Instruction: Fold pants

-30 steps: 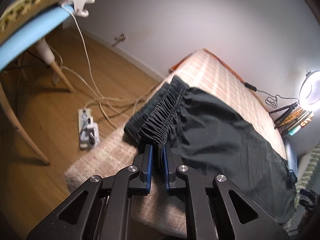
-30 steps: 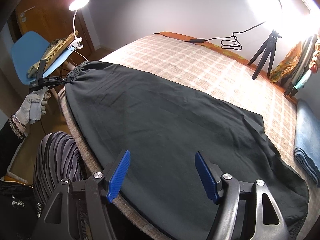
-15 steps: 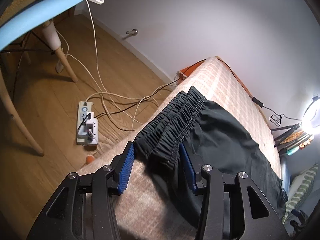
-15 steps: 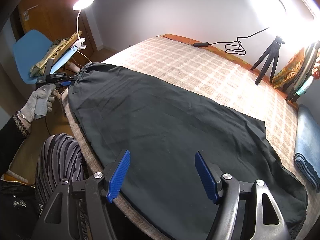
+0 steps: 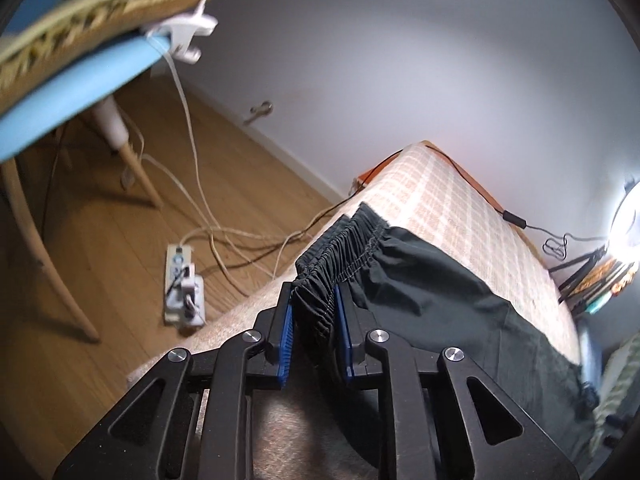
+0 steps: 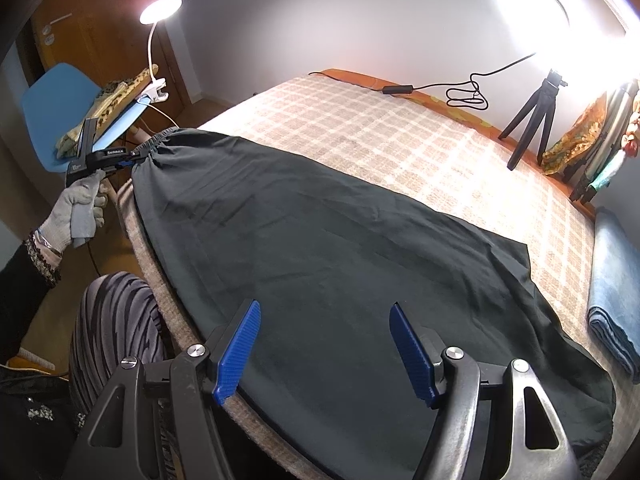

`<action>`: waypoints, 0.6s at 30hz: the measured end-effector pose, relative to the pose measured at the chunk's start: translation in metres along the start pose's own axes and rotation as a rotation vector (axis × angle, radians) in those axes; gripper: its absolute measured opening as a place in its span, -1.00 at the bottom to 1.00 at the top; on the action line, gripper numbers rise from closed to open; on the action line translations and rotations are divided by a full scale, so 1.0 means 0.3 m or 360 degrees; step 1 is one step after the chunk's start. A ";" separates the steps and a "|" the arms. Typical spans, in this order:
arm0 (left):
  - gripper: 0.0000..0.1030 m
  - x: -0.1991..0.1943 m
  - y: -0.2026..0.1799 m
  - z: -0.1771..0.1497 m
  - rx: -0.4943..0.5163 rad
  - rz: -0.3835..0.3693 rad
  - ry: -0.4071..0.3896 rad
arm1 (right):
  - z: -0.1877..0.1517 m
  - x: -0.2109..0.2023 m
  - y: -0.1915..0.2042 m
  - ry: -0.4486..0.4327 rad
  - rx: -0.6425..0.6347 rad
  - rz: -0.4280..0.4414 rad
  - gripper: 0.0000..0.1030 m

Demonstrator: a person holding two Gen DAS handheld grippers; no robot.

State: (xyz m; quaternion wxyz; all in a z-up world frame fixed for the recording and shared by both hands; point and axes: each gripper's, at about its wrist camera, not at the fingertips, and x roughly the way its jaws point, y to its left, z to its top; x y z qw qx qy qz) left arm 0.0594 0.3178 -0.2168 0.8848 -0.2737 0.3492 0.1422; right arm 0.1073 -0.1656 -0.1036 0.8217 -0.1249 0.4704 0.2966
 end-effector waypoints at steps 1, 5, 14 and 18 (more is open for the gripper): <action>-0.68 -0.012 -0.019 -0.002 0.0041 0.0018 -0.0032 | 0.004 -0.002 0.002 -0.0005 0.0010 0.0007 0.36; -0.69 -0.057 -0.118 -0.024 0.0271 0.0057 -0.0132 | 0.045 0.010 -0.001 -0.0009 0.0043 0.0053 0.36; -0.70 -0.101 -0.499 -0.272 0.1094 0.0015 -0.0258 | 0.280 0.178 0.031 0.0016 0.0198 0.0417 0.43; -0.70 -0.076 -0.566 -0.343 0.1170 -0.0095 -0.0193 | 0.372 0.330 0.093 0.0117 0.0244 0.0650 0.45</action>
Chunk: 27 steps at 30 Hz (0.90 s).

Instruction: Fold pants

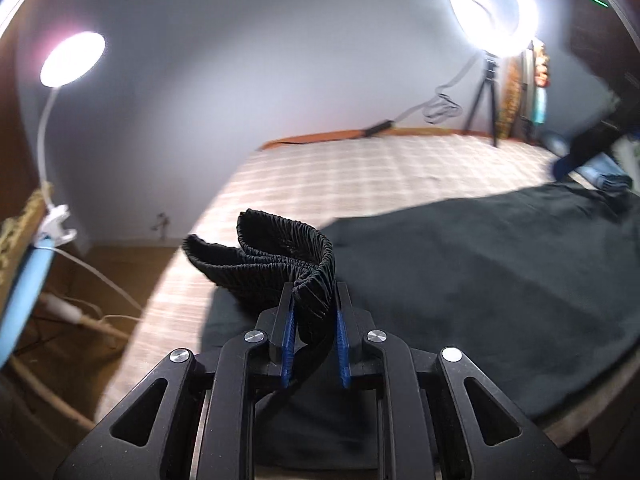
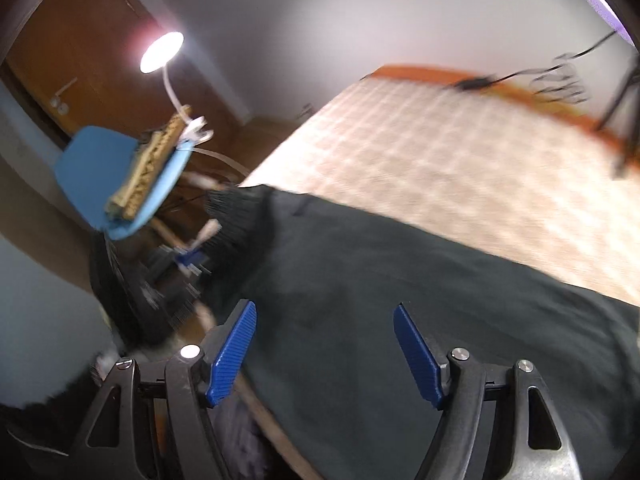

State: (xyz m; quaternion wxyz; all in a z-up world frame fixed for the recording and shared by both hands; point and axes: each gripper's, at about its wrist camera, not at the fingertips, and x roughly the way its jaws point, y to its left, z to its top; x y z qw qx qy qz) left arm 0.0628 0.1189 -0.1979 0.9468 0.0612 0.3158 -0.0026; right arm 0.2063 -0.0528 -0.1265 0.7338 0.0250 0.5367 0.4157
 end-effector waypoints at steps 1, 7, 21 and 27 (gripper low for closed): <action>-0.70 0.005 -0.022 -0.001 0.0025 -0.0025 0.0004 | 0.024 0.046 0.003 0.0020 0.0023 0.0048 0.46; -0.70 -0.010 -0.136 0.000 0.0260 -0.0054 -0.0038 | 0.148 0.285 0.036 0.0179 0.0115 0.0242 0.49; -0.70 0.008 -0.211 0.005 0.0460 -0.0126 -0.0061 | 0.251 0.452 0.129 0.0389 0.0003 0.0098 0.59; -0.70 0.002 -0.220 0.018 0.0498 -0.0160 -0.0046 | 0.240 0.508 0.115 0.0497 0.0066 0.0032 -0.21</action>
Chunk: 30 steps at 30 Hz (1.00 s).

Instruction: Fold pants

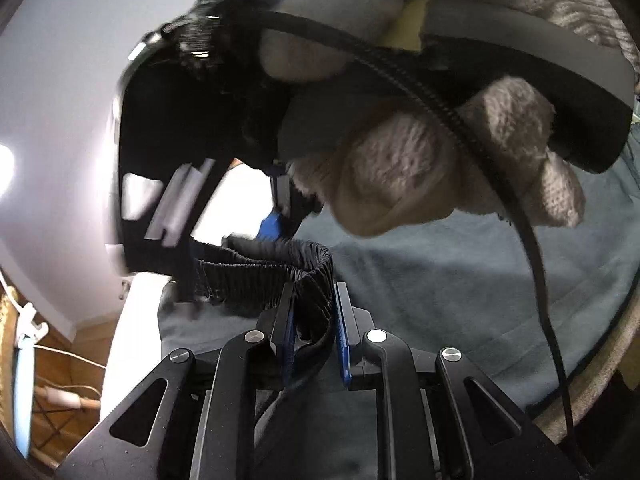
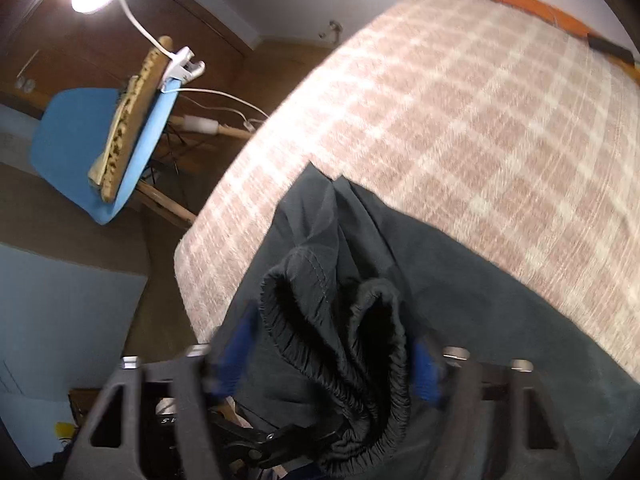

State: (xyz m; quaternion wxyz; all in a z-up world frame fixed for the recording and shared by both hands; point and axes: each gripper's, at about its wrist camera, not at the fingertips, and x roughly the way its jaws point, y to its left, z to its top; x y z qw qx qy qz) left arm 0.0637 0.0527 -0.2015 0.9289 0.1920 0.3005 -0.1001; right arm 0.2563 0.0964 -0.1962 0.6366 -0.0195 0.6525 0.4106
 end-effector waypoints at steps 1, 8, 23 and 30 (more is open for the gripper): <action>-0.70 -0.006 0.007 0.002 -0.0013 -0.0019 0.0009 | -0.002 -0.001 -0.017 -0.0005 0.0048 0.0038 -0.35; -0.57 -0.136 0.138 0.009 -0.0220 -0.0214 0.0028 | -0.076 -0.104 -0.119 -0.0189 0.0237 0.0259 -0.68; -0.49 -0.266 0.300 0.157 -0.0544 -0.0222 0.0033 | -0.412 -0.467 -0.391 -0.0484 0.0498 0.0329 -0.68; -0.35 -0.118 0.131 0.201 -0.0490 -0.0365 0.0148 | -0.594 -0.618 -0.540 -0.0547 0.0622 0.0245 -0.68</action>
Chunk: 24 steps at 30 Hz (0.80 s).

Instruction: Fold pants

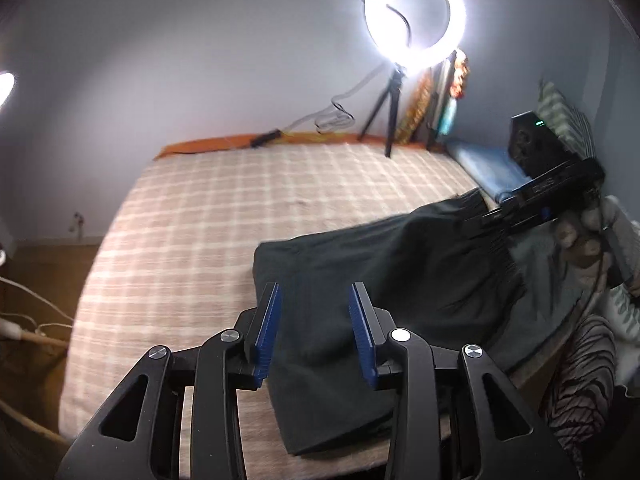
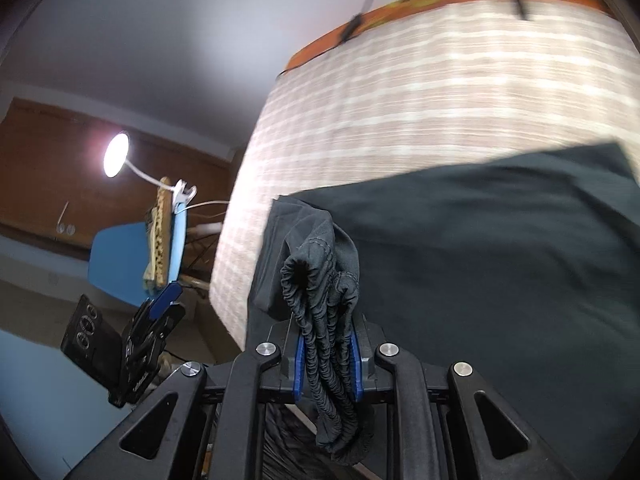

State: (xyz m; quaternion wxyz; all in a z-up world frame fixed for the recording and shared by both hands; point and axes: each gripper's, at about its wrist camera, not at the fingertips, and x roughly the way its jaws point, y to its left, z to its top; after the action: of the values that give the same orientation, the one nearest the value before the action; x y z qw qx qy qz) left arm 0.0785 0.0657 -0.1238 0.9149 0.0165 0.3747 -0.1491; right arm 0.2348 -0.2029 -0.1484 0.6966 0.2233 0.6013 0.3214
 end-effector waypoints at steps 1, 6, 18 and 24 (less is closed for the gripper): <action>-0.35 0.025 -0.017 0.003 0.0009 0.0001 0.0022 | -0.011 -0.034 -0.031 -0.0009 0.0012 -0.0025 -0.68; -0.35 0.058 -0.056 0.023 -0.0026 -0.0041 0.0085 | -0.061 -0.205 -0.172 -0.0067 0.0095 -0.0151 -0.68; -0.33 0.157 -0.253 0.013 0.0078 -0.0129 0.0211 | -0.137 -0.534 -0.479 -0.0161 0.0279 -0.0437 -0.68; -0.33 0.214 -0.342 -0.022 0.0111 -0.0152 0.0291 | -0.160 -0.621 -0.609 -0.0160 0.0306 -0.0571 -0.68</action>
State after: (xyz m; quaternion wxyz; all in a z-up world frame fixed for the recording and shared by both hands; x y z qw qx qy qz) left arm 0.0880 -0.0479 -0.1645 0.8676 0.0439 0.4516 -0.2035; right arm 0.2073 -0.4668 -0.1550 0.7472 0.1938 0.6239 0.1218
